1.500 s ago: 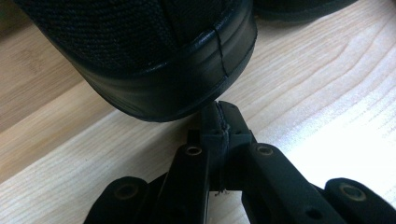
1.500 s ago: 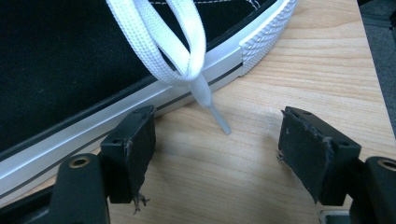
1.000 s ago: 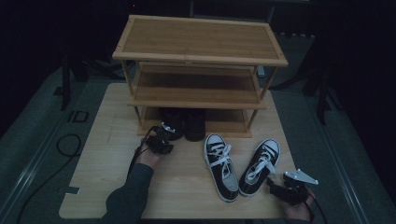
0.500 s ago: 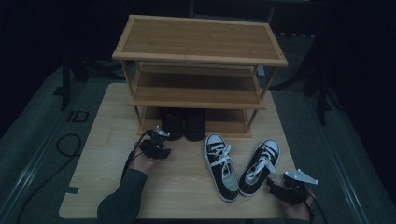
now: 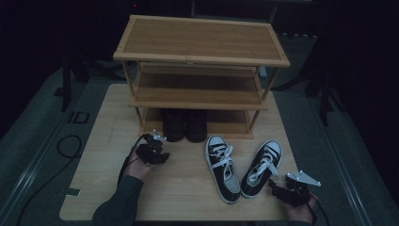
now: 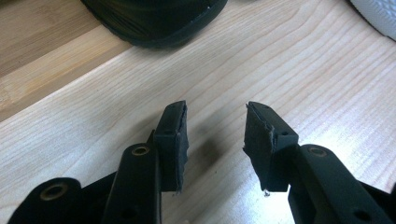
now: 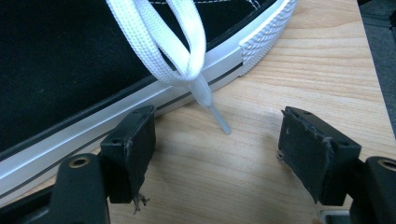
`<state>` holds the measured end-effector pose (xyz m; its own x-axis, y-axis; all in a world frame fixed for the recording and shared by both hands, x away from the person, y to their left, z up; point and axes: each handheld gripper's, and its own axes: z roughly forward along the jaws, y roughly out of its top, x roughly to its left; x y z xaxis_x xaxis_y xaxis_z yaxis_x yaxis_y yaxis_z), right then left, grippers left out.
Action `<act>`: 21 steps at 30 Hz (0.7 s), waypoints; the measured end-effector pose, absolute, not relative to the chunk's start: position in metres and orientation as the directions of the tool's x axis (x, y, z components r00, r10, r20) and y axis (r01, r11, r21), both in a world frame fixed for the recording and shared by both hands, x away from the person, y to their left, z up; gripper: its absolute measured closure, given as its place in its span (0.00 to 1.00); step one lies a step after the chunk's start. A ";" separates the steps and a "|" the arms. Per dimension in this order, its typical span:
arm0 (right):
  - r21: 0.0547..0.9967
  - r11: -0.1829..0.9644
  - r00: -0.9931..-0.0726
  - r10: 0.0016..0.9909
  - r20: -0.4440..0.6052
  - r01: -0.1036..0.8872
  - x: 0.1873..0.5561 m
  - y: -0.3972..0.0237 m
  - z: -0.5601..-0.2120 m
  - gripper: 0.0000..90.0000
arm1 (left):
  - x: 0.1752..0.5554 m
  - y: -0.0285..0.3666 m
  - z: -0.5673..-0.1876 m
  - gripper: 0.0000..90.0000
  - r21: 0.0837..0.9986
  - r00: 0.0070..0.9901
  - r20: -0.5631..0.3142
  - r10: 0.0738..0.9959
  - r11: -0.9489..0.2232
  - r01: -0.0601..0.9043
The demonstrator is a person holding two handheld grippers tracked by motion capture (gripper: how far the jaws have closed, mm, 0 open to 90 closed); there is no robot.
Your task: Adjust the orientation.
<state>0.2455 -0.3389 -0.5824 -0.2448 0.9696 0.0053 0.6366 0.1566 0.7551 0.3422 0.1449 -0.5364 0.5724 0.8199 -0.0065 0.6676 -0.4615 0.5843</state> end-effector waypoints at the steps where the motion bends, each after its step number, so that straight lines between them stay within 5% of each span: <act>1: 0.755 0.157 -0.245 0.970 0.005 0.637 0.246 -0.339 -0.582 0.30 | 0.340 0.145 -0.536 0.66 0.590 0.572 -0.005 0.820 -0.460 0.664; 14: 0.745 0.165 -0.253 0.967 0.005 0.646 0.247 -0.339 -0.581 0.32 | 0.330 0.133 -0.537 0.65 0.603 0.622 -0.016 0.783 -0.489 0.630; 18: 0.741 0.170 -0.261 0.965 0.008 0.649 0.247 -0.338 -0.579 0.38 | 0.328 0.128 -0.536 0.65 0.609 0.632 -0.022 0.775 -0.491 0.623; 21: 0.741 0.144 -0.276 0.959 0.058 0.656 0.246 -0.340 -0.577 0.51 | 0.325 0.122 -0.536 0.65 0.610 0.645 -0.022 0.764 -0.501 0.614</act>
<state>0.2464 -0.3396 -0.5767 -0.2765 0.9592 0.0583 0.6556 0.1439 0.7413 0.3252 0.1218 -0.5364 0.6450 0.7639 -0.0220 0.6143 -0.5011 0.6095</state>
